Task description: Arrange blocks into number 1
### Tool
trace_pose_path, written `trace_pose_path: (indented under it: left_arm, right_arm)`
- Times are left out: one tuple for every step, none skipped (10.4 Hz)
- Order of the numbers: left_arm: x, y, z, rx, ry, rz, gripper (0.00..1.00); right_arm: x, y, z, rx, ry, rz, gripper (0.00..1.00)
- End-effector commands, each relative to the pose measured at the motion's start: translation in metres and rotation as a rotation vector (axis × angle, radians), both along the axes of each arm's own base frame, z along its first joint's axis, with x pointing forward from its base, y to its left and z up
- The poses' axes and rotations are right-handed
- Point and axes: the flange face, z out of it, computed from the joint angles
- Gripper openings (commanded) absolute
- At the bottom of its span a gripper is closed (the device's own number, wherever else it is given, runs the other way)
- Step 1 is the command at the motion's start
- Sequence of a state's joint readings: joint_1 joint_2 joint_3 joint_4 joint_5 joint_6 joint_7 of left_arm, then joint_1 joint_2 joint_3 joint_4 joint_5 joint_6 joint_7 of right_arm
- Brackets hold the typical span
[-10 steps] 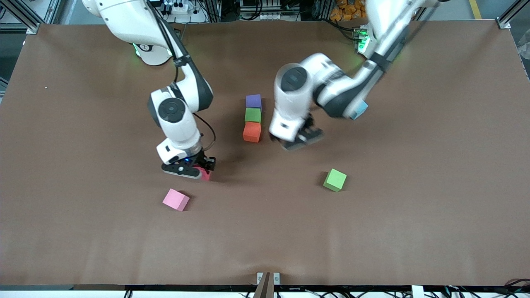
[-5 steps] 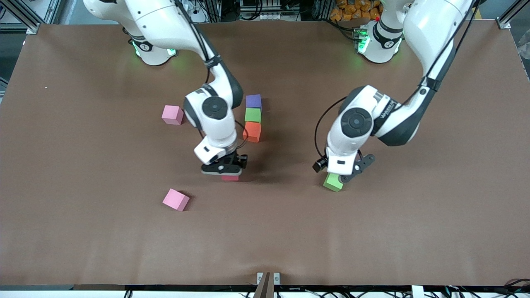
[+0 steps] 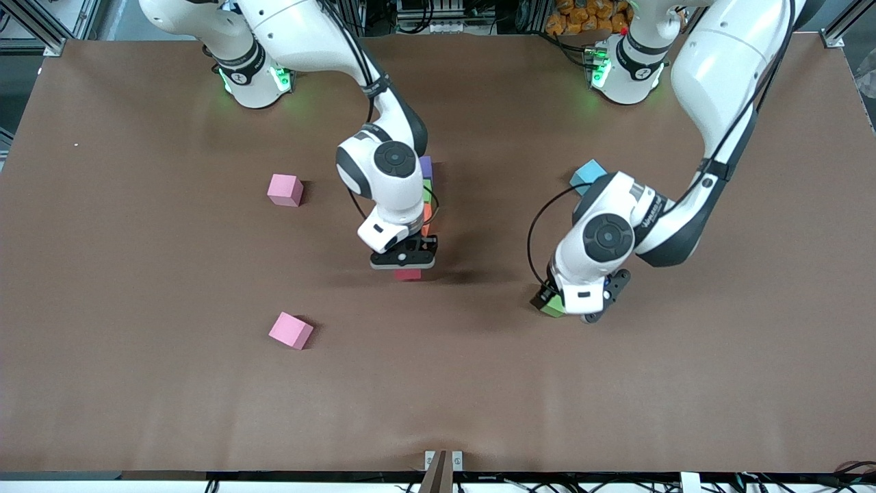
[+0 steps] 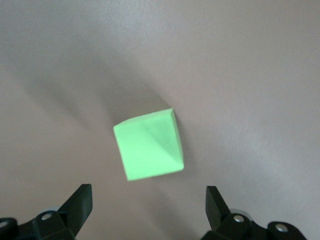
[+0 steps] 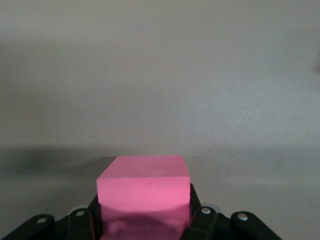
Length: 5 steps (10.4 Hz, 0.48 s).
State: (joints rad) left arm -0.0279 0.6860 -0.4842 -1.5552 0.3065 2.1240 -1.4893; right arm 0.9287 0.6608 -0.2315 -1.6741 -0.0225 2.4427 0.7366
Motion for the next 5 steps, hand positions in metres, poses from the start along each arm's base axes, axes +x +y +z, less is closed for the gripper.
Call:
trace_pose_path:
  left_arm:
    - [0.007, -0.001, -0.013, -0.012, 0.007, 0.109, 1.00]
    - [0.008, 0.004, -0.015, -0.009, 0.008, 0.149, 1.00]
    - [0.008, 0.004, -0.023, -0.011, 0.016, 0.157, 1.00]
    - [0.006, 0.003, -0.033, -0.007, 0.026, 0.156, 1.00]
    - [0.003, 0.002, -0.041, -0.008, 0.028, 0.151, 1.00]
  right_arm:
    - [-0.011, -0.002, -0.016, -0.007, 0.023, -0.012, 0.61]
    - [-0.014, -0.004, -0.019, -0.008, 0.027, -0.031, 0.61]
    - [-0.018, -0.001, -0.021, -0.006, 0.031, -0.038, 0.61]
    - [-0.025, 0.005, -0.023, -0.001, 0.039, -0.040, 0.61]
    - [-0.029, 0.008, -0.023, 0.005, 0.043, -0.049, 0.60]
